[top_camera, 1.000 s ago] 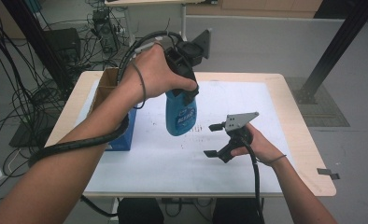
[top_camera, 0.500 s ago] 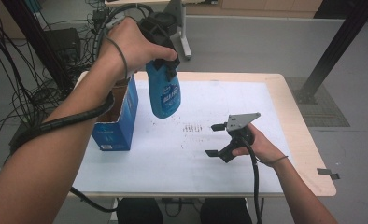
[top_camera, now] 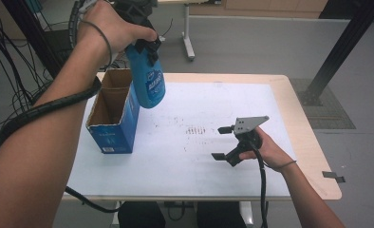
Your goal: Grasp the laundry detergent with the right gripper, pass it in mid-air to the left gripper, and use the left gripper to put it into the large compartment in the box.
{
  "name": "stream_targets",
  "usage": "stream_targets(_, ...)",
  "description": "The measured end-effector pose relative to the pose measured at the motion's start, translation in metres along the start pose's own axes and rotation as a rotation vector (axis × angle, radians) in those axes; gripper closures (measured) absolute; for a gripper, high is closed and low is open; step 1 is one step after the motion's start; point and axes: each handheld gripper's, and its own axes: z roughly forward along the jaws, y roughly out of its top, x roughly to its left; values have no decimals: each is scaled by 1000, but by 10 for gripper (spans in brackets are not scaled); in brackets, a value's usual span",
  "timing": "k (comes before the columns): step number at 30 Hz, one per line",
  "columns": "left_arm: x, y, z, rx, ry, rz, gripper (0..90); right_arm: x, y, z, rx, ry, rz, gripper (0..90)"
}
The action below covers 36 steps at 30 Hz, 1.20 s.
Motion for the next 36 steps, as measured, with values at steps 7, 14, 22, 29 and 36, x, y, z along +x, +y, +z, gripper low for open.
stream_targets(7,21,0,0,7,5,-79,377,0,-2,-2,-6,-7,2,34)
stream_targets(14,41,0,-2,17,26,-163,376,1,-3,1,-7,-12,9,34)
stream_targets(22,59,-2,2,29,42,-246,377,1,-3,4,-4,-14,13,33)
stream_targets(29,70,0,9,63,103,-312,377,2,-1,5,0,-27,14,34)
stream_targets(36,79,-3,22,82,125,-350,376,2,-1,5,6,-32,18,32)
